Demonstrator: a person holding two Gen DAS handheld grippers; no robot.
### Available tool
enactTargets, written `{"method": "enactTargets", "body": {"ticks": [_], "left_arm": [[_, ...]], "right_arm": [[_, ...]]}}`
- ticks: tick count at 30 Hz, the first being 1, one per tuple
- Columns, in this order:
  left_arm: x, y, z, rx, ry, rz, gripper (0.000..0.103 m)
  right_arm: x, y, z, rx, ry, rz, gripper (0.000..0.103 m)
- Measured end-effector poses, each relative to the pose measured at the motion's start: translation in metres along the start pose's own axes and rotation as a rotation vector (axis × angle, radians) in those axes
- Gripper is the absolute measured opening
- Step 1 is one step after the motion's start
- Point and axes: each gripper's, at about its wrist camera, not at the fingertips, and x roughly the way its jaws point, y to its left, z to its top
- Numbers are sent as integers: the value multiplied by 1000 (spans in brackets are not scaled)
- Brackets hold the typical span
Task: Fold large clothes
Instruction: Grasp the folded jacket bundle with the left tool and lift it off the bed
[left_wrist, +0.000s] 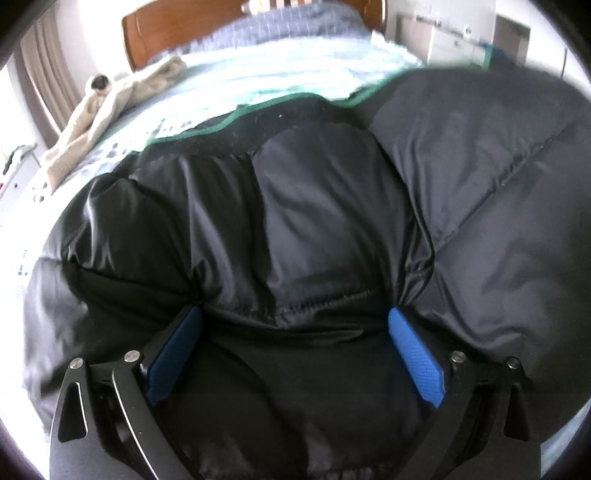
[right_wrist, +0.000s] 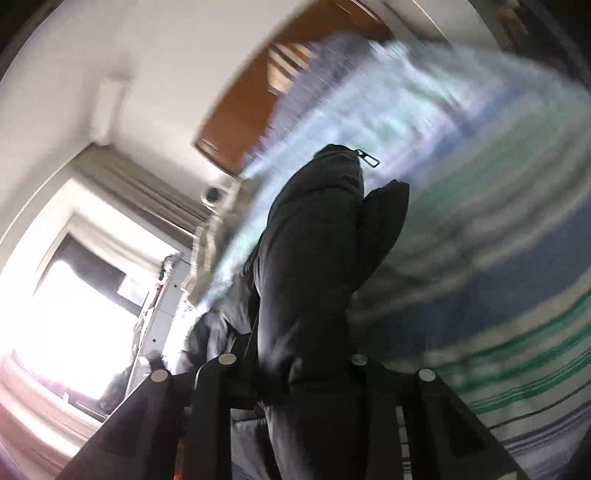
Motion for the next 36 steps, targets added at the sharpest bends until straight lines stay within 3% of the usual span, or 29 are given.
{"method": "enactTargets", "body": {"ticks": [1,2,5,6,8,11,13,16,18,19,20,21,23,24,26,27,28,29,30,32,34,36], "left_arm": [[-14,10,7,-22,24,-23,85],[-24,17,10,-43,17,-47,83],[-90,46,39,-126,-92,-200,86],[-112,49,52,-120,-121,-277,93],[-156,37,80,-28,-148,-431,100],[-181,3,105,129,-119,-493,102],[-180,-28,120,251,-67,-439,102],[-167,-61,127,399,-27,-242,102],[-155,-68,126,437,3,-148,101],[-147,-70,122,450,14,-86,89],[-139,-67,118,447,16,-35,72],[-136,-61,115,436,21,-9,48],[-133,-42,115,373,20,-55,32],[-135,-31,117,348,11,-80,29],[-139,-5,120,305,-7,-166,28],[-140,10,120,296,-13,-213,29],[-138,29,118,290,-11,-253,29],[-136,42,115,283,-4,-269,29],[-130,45,114,278,3,-279,29],[-117,66,109,253,26,-300,30],[-105,84,104,223,41,-312,30],[-101,91,106,213,41,-319,31]], "right_arm": [[-7,16,1,-55,-12,-15,25],[-7,40,-2,-131,-24,-46,25],[-9,89,-18,-296,-49,-119,25],[-5,107,-25,-357,-60,-154,25],[6,142,-40,-460,-78,-205,25],[22,178,-58,-579,-102,-255,25],[27,192,-74,-650,-106,-281,25],[38,221,-106,-789,-113,-325,25],[44,235,-128,-887,-126,-365,25],[46,238,-134,-916,-126,-366,25],[47,240,-138,-931,-122,-357,25],[45,240,-140,-929,-115,-337,25],[36,233,-134,-872,-67,-263,29],[29,229,-128,-828,-46,-210,33],[-8,213,-111,-643,-11,49,45],[-22,203,-104,-564,-5,162,57],[-41,188,-95,-457,-22,294,60],[-53,177,-89,-391,-45,346,60],[-62,164,-81,-333,-71,360,60],[-58,150,-70,-307,-64,307,58],[-33,147,-68,-320,3,251,31],[2,155,-78,-329,115,282,30]]}}
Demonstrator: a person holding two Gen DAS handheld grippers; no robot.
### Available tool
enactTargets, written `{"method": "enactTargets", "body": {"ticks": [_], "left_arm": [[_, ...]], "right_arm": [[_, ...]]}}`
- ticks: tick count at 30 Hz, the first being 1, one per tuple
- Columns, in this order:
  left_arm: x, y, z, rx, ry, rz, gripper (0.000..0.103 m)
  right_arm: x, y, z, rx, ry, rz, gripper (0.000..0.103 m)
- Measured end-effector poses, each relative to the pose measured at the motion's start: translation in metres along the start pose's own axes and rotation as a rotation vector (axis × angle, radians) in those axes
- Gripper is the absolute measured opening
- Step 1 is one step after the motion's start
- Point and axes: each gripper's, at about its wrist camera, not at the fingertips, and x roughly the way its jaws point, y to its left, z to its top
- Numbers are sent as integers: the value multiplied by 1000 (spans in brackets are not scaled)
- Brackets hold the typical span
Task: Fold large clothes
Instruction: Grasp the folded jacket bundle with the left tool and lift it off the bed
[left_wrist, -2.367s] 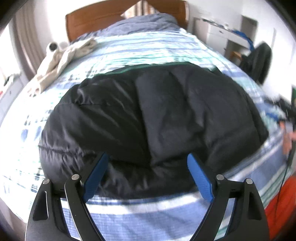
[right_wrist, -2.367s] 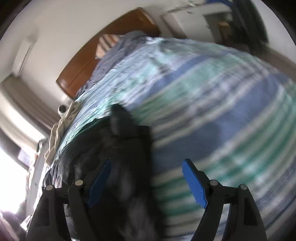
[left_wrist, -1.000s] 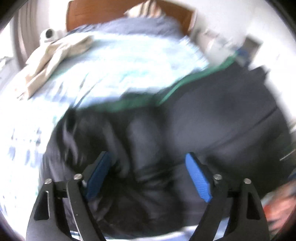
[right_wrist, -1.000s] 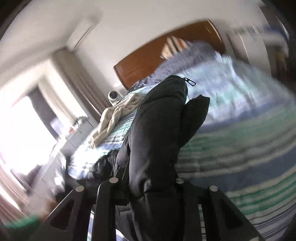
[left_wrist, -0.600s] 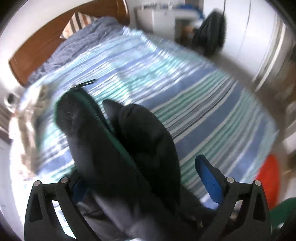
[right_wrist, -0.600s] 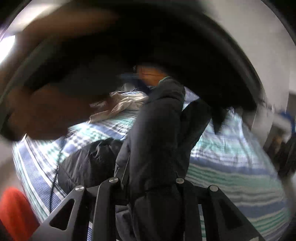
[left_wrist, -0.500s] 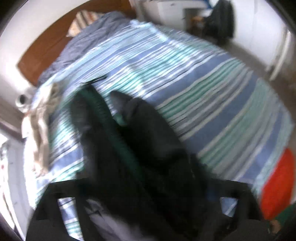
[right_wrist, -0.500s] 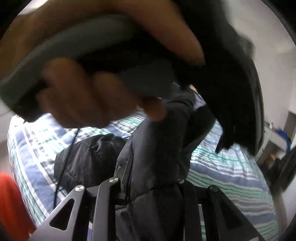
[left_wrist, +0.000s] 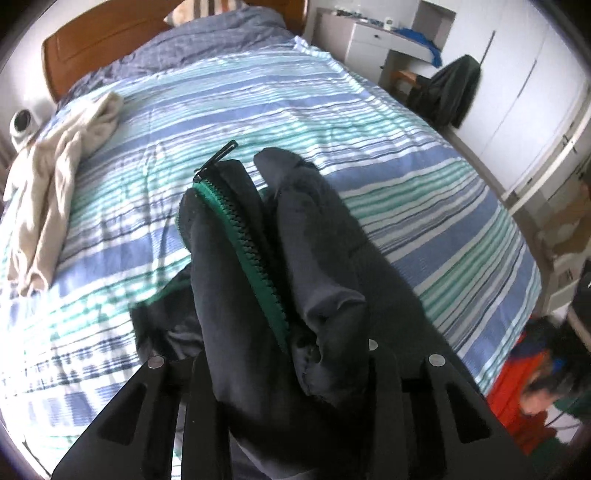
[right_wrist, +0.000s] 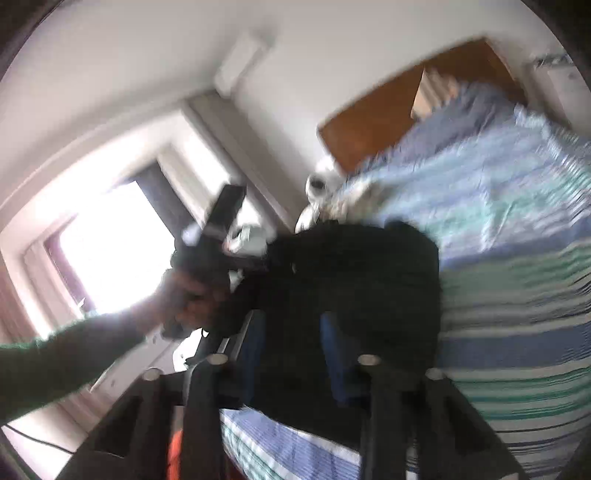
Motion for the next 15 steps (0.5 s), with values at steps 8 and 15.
{"method": "enactTargets", "body": {"ticks": [8,15], "left_arm": [[15,68,-22,-151,37,9,34],[39,132,-52,-507,32,-38,46]], "right_arm": [[129,43,-28,-172,222,-79,28],[198,52,-49,-262,294,-184,25]]}}
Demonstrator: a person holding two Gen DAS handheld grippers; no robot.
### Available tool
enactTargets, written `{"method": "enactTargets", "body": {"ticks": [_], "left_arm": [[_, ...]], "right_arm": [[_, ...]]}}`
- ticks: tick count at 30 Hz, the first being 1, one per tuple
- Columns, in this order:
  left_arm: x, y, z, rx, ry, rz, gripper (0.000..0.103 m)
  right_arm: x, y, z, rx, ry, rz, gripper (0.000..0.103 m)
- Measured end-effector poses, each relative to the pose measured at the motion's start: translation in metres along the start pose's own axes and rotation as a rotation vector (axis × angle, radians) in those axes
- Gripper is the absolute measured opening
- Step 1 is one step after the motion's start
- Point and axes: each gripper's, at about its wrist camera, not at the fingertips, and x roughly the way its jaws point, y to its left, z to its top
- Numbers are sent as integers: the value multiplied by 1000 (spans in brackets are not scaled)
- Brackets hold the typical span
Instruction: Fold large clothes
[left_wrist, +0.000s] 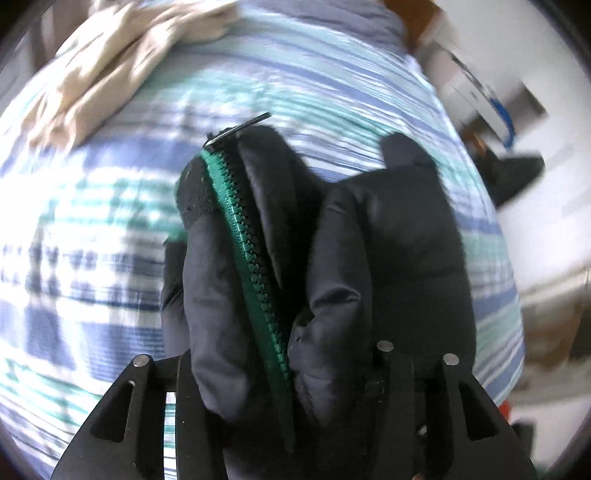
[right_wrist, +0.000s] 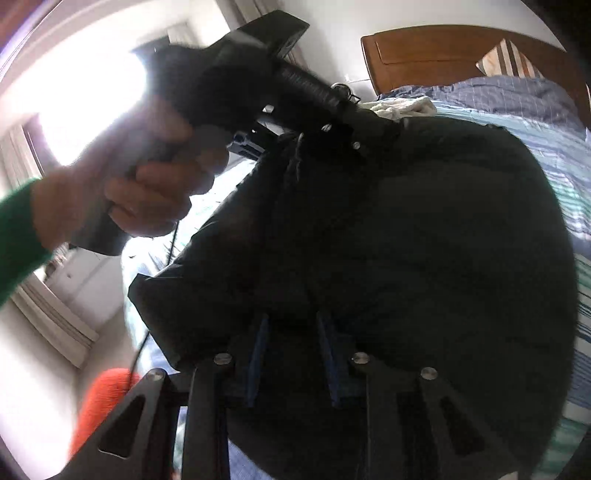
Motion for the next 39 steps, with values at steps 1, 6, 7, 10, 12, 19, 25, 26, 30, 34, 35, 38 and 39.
{"method": "enactTargets", "body": {"ticks": [1,6,7,10,12,19,25,26,30,34,35,38,39], "left_arm": [[5,9,-1,-58,-3,-5,47],[24,38,-5,-202,-11,-38,48],[30,45,-7,-225,-15,-50,48],[43,64,-18,-296,-33,-112,50],[44,68,-25,-305,-46,-141,50],[45,96,-44,-338,-91,-221,51],[44,98,-43,-324,-94,-217,51],[44,99,-43,-323,-94,-218,51],[54,94,-35,-325,-95,-202,51],[64,97,-32,-327,-89,-187,50],[66,99,-30,-326,-86,-187,50],[68,100,-28,-323,-78,-192,51],[68,101,-29,-321,-79,-196,51]], "right_arm": [[6,2,-1,4,5,-10,25],[25,20,-3,-55,34,-83,25],[26,20,-3,-51,36,-81,25],[26,19,2,-32,51,-65,25],[18,15,9,-46,72,-65,25],[-64,-2,58,31,88,-18,27],[-30,-70,143,14,173,-242,28],[-10,-80,154,-3,211,-265,28],[73,-124,164,7,361,-342,28],[122,-147,153,15,500,-413,25],[126,-149,153,17,518,-425,25],[128,-150,153,25,529,-433,24],[126,-149,153,24,518,-436,24]]}}
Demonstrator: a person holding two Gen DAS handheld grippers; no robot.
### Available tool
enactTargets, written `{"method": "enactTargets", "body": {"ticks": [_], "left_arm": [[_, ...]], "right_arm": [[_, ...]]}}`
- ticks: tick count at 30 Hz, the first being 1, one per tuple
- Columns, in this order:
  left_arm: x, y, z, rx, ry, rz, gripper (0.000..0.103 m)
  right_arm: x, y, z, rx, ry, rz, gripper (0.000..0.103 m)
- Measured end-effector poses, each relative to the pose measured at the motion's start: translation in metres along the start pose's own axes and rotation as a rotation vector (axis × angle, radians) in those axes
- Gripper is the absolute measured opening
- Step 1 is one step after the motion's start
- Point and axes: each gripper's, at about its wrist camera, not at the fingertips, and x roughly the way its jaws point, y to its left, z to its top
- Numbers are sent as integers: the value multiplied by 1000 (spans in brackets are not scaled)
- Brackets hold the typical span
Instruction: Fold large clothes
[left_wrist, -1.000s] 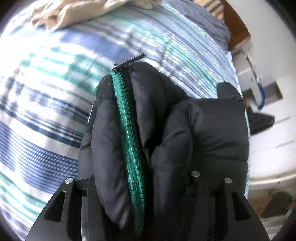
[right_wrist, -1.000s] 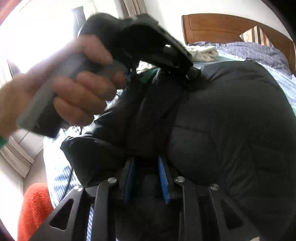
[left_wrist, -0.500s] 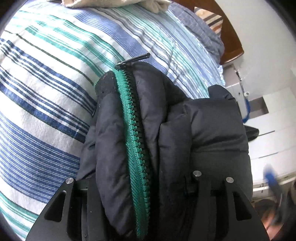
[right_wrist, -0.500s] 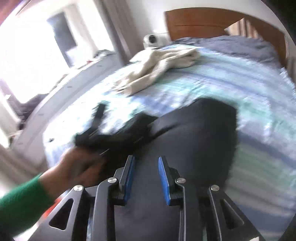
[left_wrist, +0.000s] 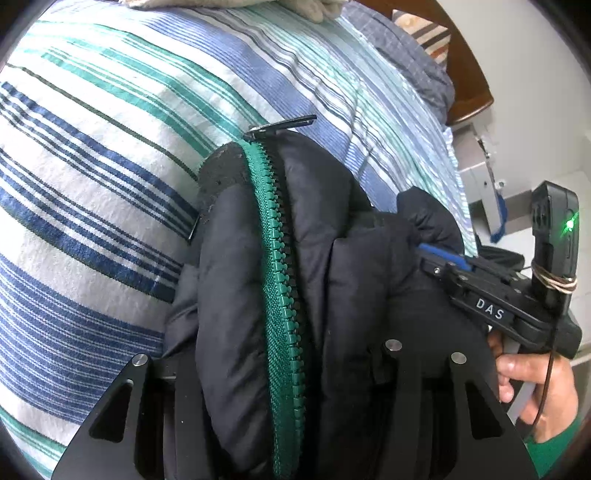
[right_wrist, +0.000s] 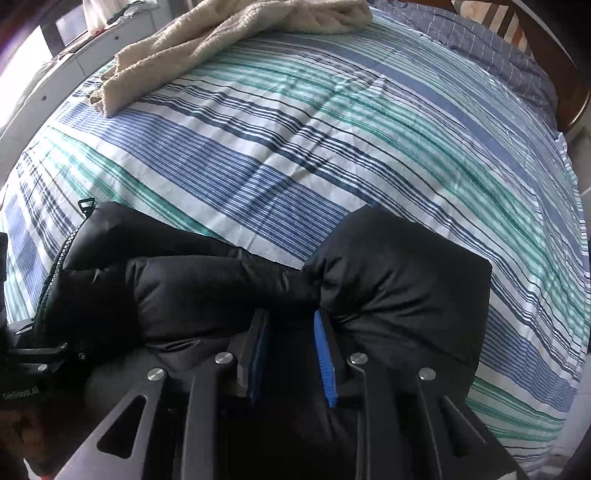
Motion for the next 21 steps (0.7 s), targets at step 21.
{"method": "enactTargets", "body": {"ticks": [21], "left_arm": [[-3,-18,-12,48,-17,70,53]], "right_arm": [[-51,19,-124,-29,-131,160,25]]}}
